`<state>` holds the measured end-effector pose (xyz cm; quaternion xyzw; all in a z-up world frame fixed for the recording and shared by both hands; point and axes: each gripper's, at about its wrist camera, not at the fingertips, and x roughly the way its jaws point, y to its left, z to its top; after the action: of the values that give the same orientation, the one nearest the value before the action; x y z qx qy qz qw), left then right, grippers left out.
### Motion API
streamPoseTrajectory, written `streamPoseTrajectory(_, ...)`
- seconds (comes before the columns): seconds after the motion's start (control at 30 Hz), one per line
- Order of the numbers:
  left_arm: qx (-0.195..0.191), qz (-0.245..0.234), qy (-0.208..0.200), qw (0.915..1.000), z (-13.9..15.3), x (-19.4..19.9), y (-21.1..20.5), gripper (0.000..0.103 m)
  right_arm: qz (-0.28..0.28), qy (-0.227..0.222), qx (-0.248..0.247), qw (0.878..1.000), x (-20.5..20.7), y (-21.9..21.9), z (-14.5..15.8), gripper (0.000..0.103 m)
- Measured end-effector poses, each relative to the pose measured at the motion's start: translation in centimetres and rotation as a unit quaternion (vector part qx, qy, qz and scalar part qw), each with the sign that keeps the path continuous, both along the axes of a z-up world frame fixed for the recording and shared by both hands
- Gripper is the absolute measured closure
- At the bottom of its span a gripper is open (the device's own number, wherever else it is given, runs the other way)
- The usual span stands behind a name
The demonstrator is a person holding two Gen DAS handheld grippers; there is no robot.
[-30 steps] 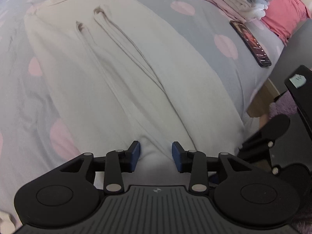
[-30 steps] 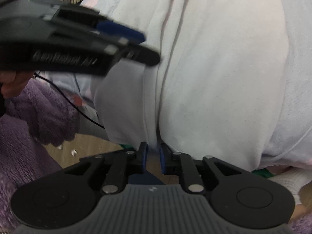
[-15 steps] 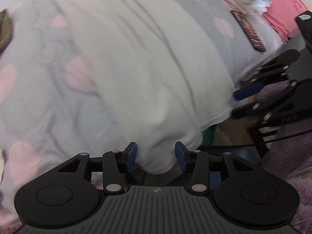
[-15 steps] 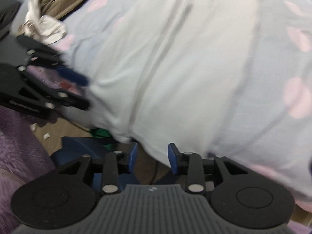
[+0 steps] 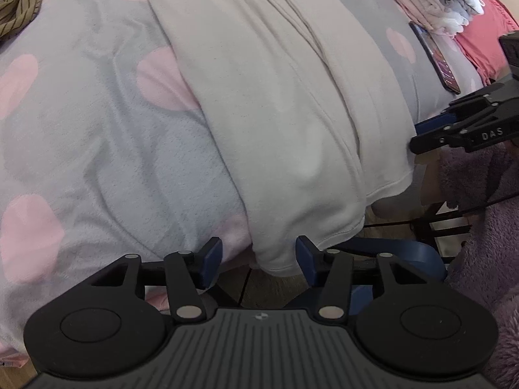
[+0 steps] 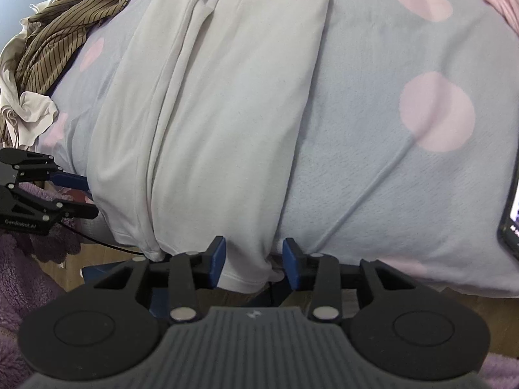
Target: Fold clothes
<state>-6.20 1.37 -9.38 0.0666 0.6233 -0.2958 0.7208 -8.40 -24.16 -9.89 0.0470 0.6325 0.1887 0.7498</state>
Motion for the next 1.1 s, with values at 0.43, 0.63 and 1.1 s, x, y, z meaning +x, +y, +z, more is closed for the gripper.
streamPoseTrajectory(0.43, 0.04, -0.068, -0.015, 0.9968, -3.2, -1.3, -3.0, 0.069, 0.007, 0.043, 0.02, 0.999, 0.8, 1.5, -3.9, 0.056)
streamPoseTrajectory(0.63, 0.034, -0.113, -0.014, 0.9929, -3.2, -1.2, -3.3, 0.087, 0.044, 0.034, 0.007, 0.998, 0.2, 2.5, -3.4, 0.075)
streamPoseTrajectory(1.1, -0.158, -0.13, 0.024, 0.9786, 5.1, 0.9, 1.5, 0.092, 0.068, -0.014, 0.107, 0.992, -0.4, -0.5, 5.3, 0.09)
